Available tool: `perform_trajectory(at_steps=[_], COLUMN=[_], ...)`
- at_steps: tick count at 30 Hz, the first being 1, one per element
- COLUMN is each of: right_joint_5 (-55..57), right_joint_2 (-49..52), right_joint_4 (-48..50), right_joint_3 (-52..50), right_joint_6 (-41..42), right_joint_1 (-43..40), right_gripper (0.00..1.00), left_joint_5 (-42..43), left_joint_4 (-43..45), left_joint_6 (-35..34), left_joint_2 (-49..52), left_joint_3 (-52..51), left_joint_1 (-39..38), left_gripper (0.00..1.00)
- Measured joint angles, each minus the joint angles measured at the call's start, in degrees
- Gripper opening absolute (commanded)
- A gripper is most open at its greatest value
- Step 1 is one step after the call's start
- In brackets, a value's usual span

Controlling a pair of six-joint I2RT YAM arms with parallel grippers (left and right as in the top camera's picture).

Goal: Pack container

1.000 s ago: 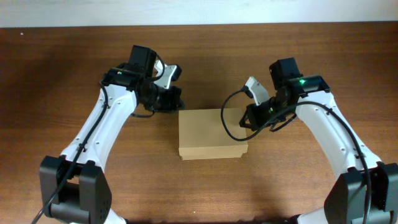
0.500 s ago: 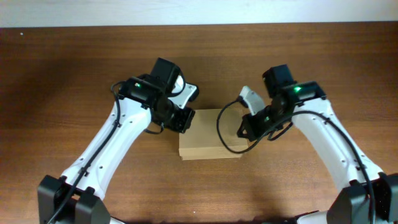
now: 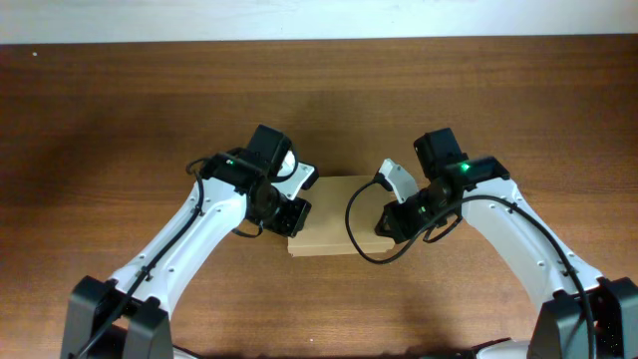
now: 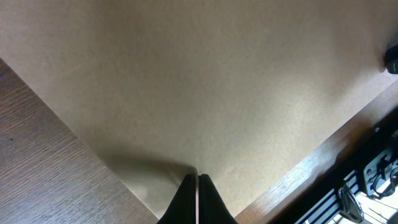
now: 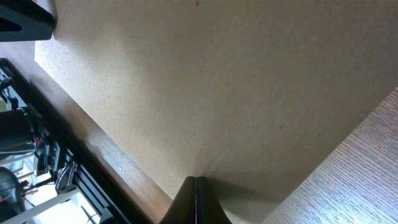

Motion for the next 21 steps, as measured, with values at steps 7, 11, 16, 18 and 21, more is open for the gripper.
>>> perform_trajectory(at_steps=[7,11,16,18,21], right_joint_5=[0.0,1.2,3.4,3.9,4.3], right_joint_2=[-0.1,-1.3,-9.6,-14.0,-19.3], right_joint_4=[-0.5,-3.7,-7.3,-8.7,-10.7], right_joint_3=[0.6,5.7,13.4,15.1,15.3], right_joint_6=[1.7,2.6,5.1,6.3,7.5], right_joint_1=[0.0,0.0,0.0,0.0,0.0], right_gripper=[0.04,0.04,0.04,0.04,0.04], left_joint_5=[-0.3,-2.4,-3.7,-4.0,-4.1], left_joint_4=[0.2,0.2,0.6,0.3,-1.4], left_joint_6=[0.0,0.0,0.0,0.0,0.0], left_joint_2=[-1.2,-7.5,-20.5,-25.3,-31.1], left_joint_3=[-0.4,-0.5,-0.4,-0.3,-0.4], left_joint_1=[0.0,0.0,0.0,0.0,0.0], left_gripper=[0.02,0.02,0.02,0.02,0.02])
